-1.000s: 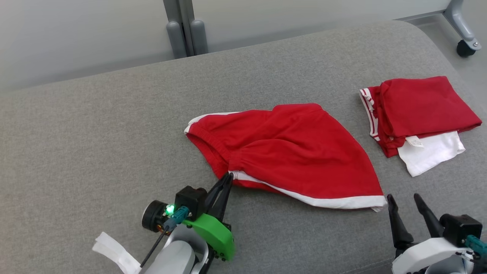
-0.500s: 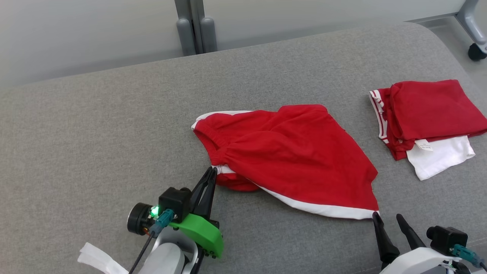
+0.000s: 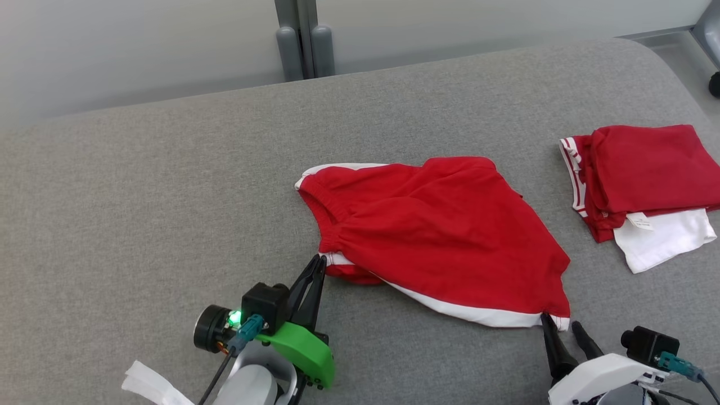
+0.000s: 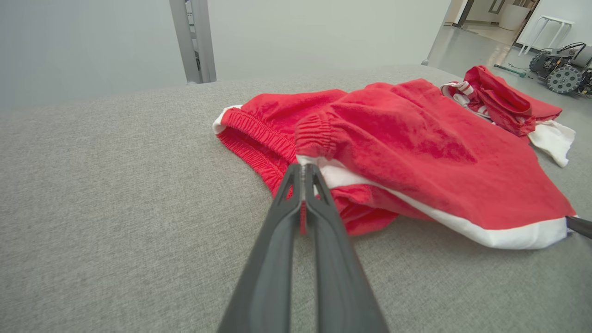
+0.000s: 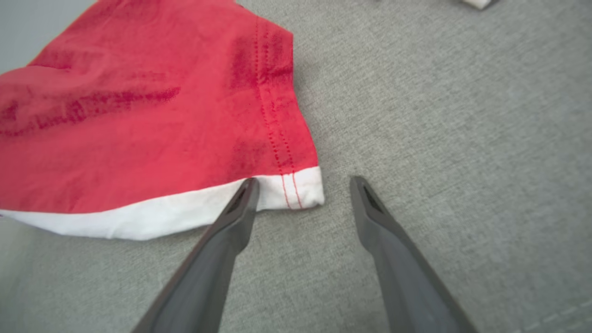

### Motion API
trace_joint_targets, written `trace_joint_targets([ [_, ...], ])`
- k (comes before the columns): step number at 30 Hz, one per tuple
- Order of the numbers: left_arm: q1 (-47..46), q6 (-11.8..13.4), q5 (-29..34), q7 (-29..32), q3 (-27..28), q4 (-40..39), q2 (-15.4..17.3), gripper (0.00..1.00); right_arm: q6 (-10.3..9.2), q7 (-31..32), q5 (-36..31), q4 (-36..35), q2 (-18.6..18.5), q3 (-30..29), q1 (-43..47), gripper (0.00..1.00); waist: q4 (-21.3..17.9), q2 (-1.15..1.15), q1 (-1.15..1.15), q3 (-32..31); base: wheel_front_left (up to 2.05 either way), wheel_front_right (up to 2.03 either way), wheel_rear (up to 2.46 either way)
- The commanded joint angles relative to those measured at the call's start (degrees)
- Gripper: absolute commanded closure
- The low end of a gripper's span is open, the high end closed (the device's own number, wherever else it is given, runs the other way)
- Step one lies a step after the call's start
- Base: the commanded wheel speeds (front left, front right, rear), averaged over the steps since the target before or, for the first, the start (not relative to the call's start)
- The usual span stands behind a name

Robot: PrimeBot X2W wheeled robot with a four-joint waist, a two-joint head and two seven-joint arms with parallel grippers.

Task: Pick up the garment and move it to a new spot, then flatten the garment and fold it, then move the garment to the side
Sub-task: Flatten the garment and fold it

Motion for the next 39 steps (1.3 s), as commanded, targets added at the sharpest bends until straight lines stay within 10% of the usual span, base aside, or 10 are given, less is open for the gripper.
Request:
trace_joint_targets([
  [1, 0.44, -0.11, -0.14, -0.01, -0.15, 0.02, 0.32, 1.00, -0.06, 0.37, 1.04, 0.94, 0.67, 0.07, -0.98, 0.00, 0.40, 0.00, 0.00, 0.05, 0.00, 0.00, 0.00],
  [5, 0.40, 0.03, -0.21, -0.01, -0.41, 0.19, 0.32, 1.00, -0.06, 0.50, 0.36, 3.18, 0.83, 1.26, -2.21, 0.00, 0.99, 0.00, 0.00, 0.08, 0.00, 0.00, 0.00],
  [6, 0.38, 0.16, -0.14, -0.01, -0.32, 0.27, 0.32, 1.00, -0.06, 0.68, -0.10, 3.62, 0.70, 1.85, -2.30, 0.56, 1.12, 0.00, 0.00, 0.07, 0.00, 0.00, 0.00],
  [8, 0.25, 0.40, 0.09, -0.01, -0.06, 0.38, 0.32, 1.00, -0.05, 0.66, -0.27, 4.13, 0.78, 2.58, -2.54, 1.00, 1.29, 0.00, 0.00, 0.09, 0.00, 0.00, 0.00],
  [23, -1.29, 1.10, -0.41, -0.01, 4.88, -2.57, 0.32, 1.00, -0.04, 2.64, -0.59, -9.92, -5.55, 4.60, -5.69, 1.00, 0.89, 0.00, 0.00, -2.43, 0.00, 0.00, 0.00],
  [39, -19.50, -2.26, -2.14, 1.55, 11.57, -16.25, 0.79, 1.00, -0.04, 18.84, -1.53, -33.18, -10.71, 2.17, -27.29, 1.00, 2.85, 0.00, 0.00, -8.71, 0.00, 0.00, 0.00],
])
